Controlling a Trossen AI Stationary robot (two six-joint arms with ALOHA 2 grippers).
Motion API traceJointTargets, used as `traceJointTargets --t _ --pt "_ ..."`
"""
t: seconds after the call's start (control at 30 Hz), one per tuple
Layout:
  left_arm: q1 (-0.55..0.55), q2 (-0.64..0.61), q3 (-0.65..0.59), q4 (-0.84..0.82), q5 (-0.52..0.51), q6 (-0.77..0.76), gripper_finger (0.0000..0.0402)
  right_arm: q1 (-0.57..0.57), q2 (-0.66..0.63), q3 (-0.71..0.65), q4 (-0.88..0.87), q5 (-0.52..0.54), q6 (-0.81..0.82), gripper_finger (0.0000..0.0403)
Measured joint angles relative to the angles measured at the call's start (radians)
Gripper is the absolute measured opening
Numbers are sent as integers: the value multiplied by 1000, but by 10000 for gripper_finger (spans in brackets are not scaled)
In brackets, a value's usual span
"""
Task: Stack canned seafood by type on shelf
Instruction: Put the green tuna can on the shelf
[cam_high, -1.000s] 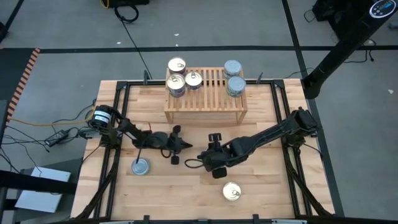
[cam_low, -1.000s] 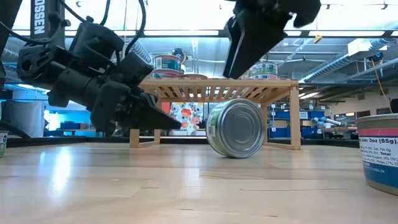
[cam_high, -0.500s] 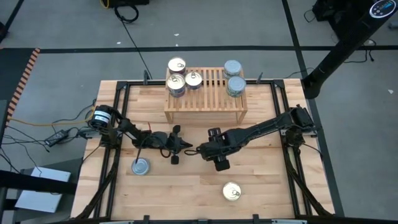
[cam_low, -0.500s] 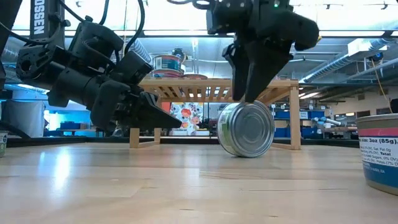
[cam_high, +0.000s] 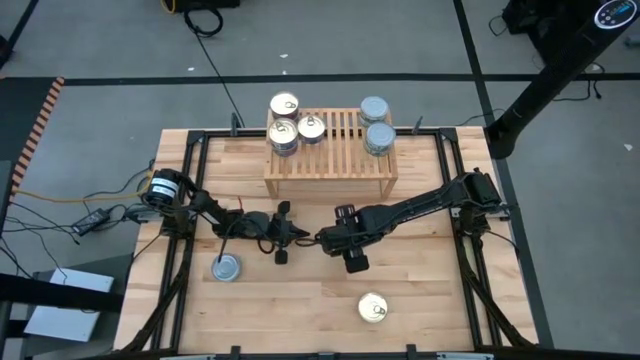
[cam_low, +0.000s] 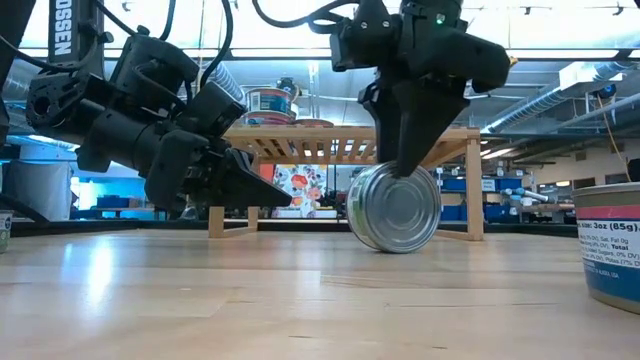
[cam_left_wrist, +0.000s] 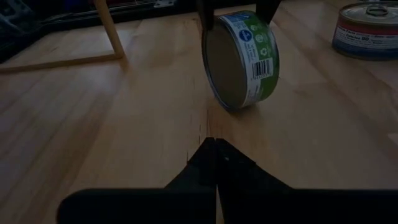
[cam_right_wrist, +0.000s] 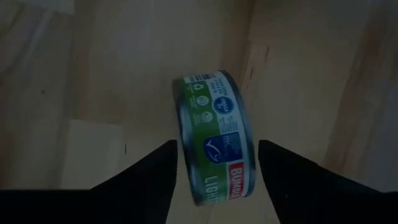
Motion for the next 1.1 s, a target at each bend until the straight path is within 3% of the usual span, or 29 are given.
traceJointTargets --t 0.5,0.73,1.1 --pt "0 0 0 0 0 0 1 -4 10 1 -1 -23 15 164" --pt "0 1 0 0 0 0 1 6 12 20 -25 -16 15 160" --pt "0 1 0 1 0 0 1 72 12 259 -207 202 15 159"
